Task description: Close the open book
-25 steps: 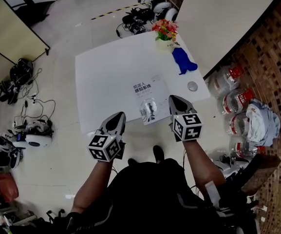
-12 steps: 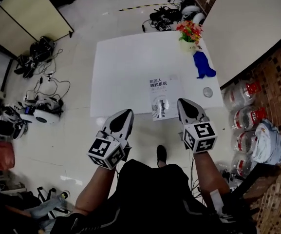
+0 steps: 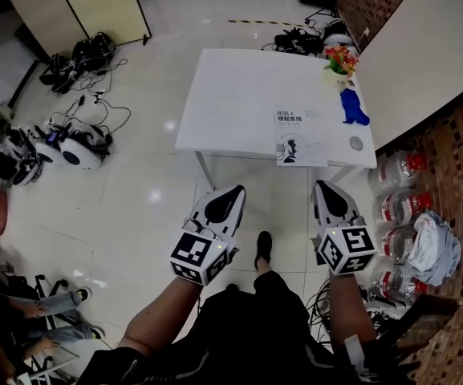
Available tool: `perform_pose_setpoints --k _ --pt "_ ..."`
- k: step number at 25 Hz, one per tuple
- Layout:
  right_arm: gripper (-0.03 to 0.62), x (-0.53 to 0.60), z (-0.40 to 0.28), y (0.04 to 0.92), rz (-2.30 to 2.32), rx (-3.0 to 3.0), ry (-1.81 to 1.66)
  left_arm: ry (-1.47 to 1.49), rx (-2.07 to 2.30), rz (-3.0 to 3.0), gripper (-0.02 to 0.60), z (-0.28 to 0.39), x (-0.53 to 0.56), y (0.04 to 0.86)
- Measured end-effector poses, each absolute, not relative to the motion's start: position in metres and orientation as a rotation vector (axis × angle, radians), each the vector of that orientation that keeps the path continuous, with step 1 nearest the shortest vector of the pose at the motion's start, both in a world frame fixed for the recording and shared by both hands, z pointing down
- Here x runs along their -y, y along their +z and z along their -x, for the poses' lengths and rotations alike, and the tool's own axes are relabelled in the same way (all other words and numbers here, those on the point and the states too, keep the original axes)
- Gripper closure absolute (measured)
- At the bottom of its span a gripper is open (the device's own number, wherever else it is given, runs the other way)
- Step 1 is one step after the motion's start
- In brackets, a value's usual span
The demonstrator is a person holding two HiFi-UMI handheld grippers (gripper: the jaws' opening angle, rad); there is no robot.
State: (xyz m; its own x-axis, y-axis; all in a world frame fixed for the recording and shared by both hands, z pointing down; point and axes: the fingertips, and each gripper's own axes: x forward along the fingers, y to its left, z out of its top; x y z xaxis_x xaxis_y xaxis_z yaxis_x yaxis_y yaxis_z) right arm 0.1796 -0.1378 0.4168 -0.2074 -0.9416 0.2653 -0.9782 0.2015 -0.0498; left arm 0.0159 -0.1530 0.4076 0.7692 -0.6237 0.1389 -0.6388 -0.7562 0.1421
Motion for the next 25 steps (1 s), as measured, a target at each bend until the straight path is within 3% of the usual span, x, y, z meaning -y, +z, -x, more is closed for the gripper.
perform_pose_setpoints --k 9,25 --pt "0.594 -0.01 -0.143 0.367 -1.858 2.385 0.258 0.138 0.874 -2.806 0.58 -0.002 0.005 0.399" --pt "0.594 -0.214 -0.201 0.357 -1.649 2.53 0.223 0.088 1.111 -2.747 0.58 -0.071 -0.199 0.358"
